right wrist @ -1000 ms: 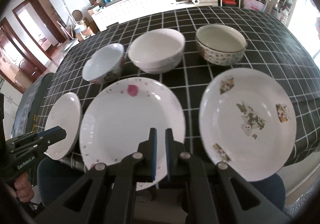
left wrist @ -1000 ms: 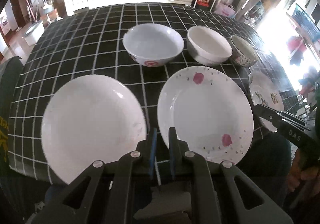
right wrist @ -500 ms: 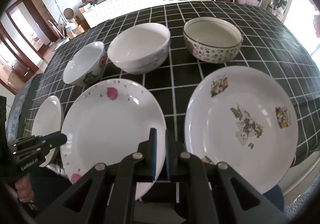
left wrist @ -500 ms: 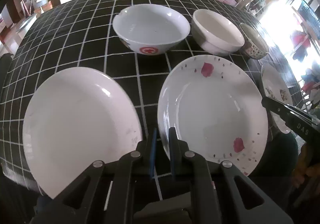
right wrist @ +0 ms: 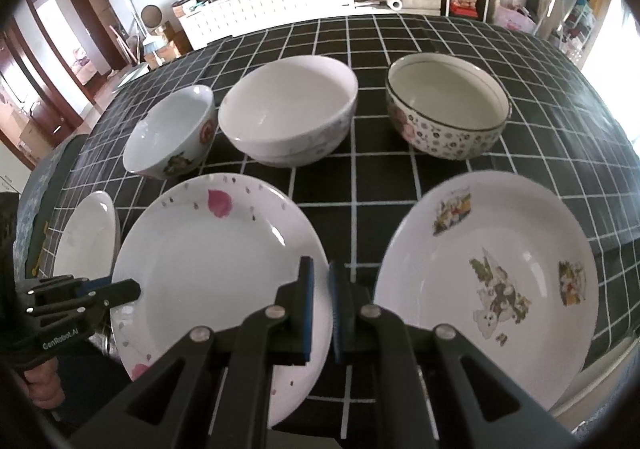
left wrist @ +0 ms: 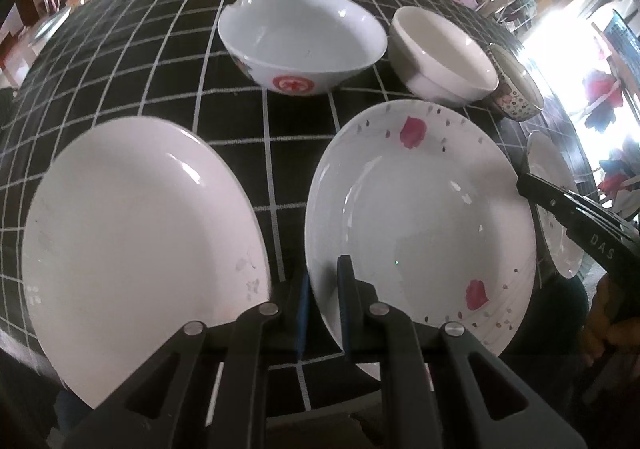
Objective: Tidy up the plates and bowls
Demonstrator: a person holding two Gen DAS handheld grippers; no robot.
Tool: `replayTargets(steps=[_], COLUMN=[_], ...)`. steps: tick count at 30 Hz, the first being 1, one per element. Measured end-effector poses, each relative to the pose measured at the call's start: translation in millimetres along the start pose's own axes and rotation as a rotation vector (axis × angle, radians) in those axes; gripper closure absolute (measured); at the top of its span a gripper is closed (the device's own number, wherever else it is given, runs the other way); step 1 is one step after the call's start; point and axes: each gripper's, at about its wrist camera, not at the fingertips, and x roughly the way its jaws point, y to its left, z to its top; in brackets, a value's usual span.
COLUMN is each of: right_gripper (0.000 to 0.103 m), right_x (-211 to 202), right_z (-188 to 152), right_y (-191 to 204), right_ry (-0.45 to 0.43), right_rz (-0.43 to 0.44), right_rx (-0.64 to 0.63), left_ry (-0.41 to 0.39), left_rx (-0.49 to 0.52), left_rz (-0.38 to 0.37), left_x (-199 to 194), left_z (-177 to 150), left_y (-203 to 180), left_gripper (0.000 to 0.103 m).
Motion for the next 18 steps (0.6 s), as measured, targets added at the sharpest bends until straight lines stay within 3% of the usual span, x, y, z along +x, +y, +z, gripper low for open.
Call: replayTargets(steps=[6, 18], right_gripper=[0.092, 0.090], right_x=[9.2, 9.9], right_z=[-0.5, -5.8], right_y=[-0.6, -1.0], right_ry=[0.056, 0.056], right_rz=[0.017, -0.014], right_rx=[-0.050, -0.026], left_ry=[-0.005, -0.015], left_rx=[0.001, -0.004], left_rz=[0.002, 0.008], left_x=[1.4, 0.8], left_z=[1.3, 0.2], left_y=[0.2, -0.9], left_gripper=[0.093, 0.093])
